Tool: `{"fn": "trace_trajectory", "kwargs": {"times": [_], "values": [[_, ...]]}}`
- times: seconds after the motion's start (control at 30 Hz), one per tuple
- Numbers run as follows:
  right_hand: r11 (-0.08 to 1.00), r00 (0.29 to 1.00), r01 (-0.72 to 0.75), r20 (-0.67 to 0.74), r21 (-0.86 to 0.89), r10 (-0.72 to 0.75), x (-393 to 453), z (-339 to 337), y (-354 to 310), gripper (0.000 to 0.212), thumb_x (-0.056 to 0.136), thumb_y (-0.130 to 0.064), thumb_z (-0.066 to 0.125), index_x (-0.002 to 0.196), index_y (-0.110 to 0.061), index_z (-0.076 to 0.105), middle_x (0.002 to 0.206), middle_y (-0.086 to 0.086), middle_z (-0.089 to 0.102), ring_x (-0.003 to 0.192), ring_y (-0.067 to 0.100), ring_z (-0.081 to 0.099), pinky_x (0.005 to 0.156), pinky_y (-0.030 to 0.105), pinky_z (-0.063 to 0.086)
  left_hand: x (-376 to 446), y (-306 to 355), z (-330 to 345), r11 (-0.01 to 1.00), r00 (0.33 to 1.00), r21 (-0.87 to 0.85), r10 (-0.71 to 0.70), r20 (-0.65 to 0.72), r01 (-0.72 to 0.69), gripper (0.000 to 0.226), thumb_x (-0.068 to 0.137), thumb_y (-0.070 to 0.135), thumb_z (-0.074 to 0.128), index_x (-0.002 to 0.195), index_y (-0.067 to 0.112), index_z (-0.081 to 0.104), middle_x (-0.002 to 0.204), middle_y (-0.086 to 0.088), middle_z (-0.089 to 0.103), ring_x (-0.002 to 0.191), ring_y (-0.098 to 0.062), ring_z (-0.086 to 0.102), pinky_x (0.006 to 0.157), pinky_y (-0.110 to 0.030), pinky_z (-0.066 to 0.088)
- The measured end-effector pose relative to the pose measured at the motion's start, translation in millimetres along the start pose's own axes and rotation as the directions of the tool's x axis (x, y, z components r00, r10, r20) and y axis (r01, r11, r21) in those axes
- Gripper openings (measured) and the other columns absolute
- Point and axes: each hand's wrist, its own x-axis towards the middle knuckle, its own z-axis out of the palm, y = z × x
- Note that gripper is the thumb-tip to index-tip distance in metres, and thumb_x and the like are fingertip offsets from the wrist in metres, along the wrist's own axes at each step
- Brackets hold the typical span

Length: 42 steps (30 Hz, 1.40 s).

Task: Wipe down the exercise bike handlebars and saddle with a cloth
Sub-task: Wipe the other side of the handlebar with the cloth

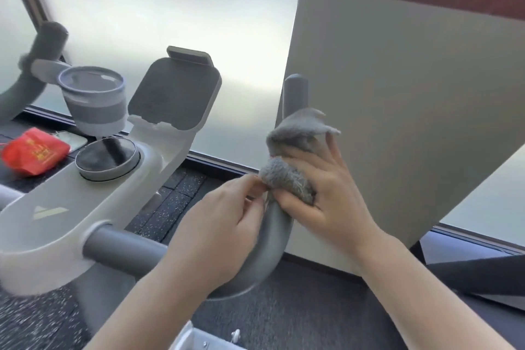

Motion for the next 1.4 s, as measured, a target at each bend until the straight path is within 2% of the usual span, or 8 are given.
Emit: {"fn": "trace_trajectory", "kwargs": {"times": [0.13, 0.3, 0.43, 0.67, 0.87, 1.0, 1.23, 1.4], "values": [[0.996, 0.996, 0.088, -0.016, 0.022, -0.088, -3, -3, 3, 0.035, 0.083, -0.038, 0.06, 0.11, -0.019, 0.071, 0.118, -0.01, 0.066, 0.124, 0.01, 0.053, 0.118, 0.048, 0.013, 0, 11, 5, 0.991, 0.997, 0.134, -0.019, -0.079, 0.03, 0.018, 0.093, 0.028, 0.041, 0.076, 0.033, 0.042, 0.082, 0.013, 0.056, 0.085, -0.019, 0.056, 0.075, -0.039, 0.043], [0.975, 0.993, 0.105, -0.025, -0.197, -0.112, 22, -7, 29, 0.048, 0.088, -0.039, 0.051, 0.131, -0.02, 0.058, 0.14, -0.007, 0.052, 0.139, 0.017, 0.036, 0.121, 0.042, 0.004, 5, 33, 20, 0.995, 0.992, 0.071, -0.06, -0.11, 0.068, 0.02, 0.096, 0.035, 0.044, 0.113, 0.035, 0.053, 0.109, 0.013, 0.063, 0.102, -0.016, 0.058, 0.088, -0.039, 0.045], [0.922, 0.94, -0.251, -0.154, 0.295, 0.305, -10, 18, -8, 0.057, 0.093, -0.033, 0.051, 0.148, -0.025, 0.035, 0.154, -0.008, 0.032, 0.144, 0.009, 0.023, 0.118, 0.04, 0.024, 2, 31, 25, 0.993, 0.99, 0.037, -0.107, -0.095, 0.111, 0.042, 0.094, 0.044, 0.041, 0.136, 0.041, 0.041, 0.13, 0.023, 0.054, 0.112, 0.0, 0.054, 0.094, -0.025, 0.042], [0.535, 0.825, -0.401, 0.039, 0.743, 0.564, 59, 14, 5, 0.03, 0.095, -0.034, 0.056, 0.119, -0.022, 0.042, 0.063, -0.005, 0.064, 0.051, 0.015, 0.059, 0.06, 0.042, 0.053, 3, 35, 28, 0.984, 0.989, 0.124, -0.113, -0.097, 0.124, 0.036, 0.094, 0.047, 0.036, 0.129, 0.044, 0.04, 0.118, 0.021, 0.059, 0.106, -0.006, 0.057, 0.085, -0.029, 0.043], [0.627, 0.847, -0.37, -0.028, 0.686, 0.53, 48, 28, -2, 0.045, 0.093, -0.031, 0.055, 0.13, -0.032, 0.028, 0.113, -0.001, 0.063, 0.072, 0.023, 0.062, 0.069, 0.039, 0.053, 1, 37, 27, 0.985, 0.989, 0.114, -0.118, -0.092, 0.128, 0.03, 0.092, 0.051, 0.033, 0.121, 0.047, 0.041, 0.115, 0.02, 0.061, 0.101, -0.008, 0.059, 0.085, -0.032, 0.045], [0.628, 0.861, -0.318, -0.06, 0.71, 0.505, 88, 19, 16, 0.043, 0.092, -0.038, 0.056, 0.125, -0.024, 0.033, 0.091, 0.008, 0.059, 0.052, 0.022, 0.056, 0.056, 0.038, 0.05, 4, 35, 28, 0.984, 0.987, 0.102, -0.137, -0.079, 0.145, 0.031, 0.093, 0.051, 0.034, 0.124, 0.047, 0.039, 0.114, 0.021, 0.06, 0.101, -0.006, 0.058, 0.086, -0.034, 0.046], [-0.262, 0.684, -0.467, 0.533, 0.845, 0.499, 58, 20, 25, 0.065, 0.089, -0.066, 0.044, 0.088, -0.003, 0.058, 0.079, 0.02, 0.059, 0.063, 0.027, 0.058, 0.056, 0.029, 0.051, 1, 32, 26, 0.983, 0.986, 0.105, -0.144, -0.087, 0.153, 0.038, 0.095, 0.05, 0.037, 0.132, 0.047, 0.037, 0.114, 0.02, 0.059, 0.106, -0.006, 0.056, 0.09, -0.03, 0.043], [-0.277, 0.775, -0.404, 0.488, 0.872, 0.402, 79, 8, 32, 0.079, 0.089, -0.074, 0.021, 0.073, -0.016, 0.073, 0.069, 0.007, 0.065, 0.059, 0.018, 0.059, 0.059, 0.027, 0.047, 1, 34, 25, 0.98, 0.987, 0.138, -0.131, -0.096, 0.144, 0.036, 0.096, 0.049, 0.035, 0.131, 0.046, 0.037, 0.11, 0.021, 0.06, 0.1, -0.005, 0.057, 0.082, -0.027, 0.042]]}}
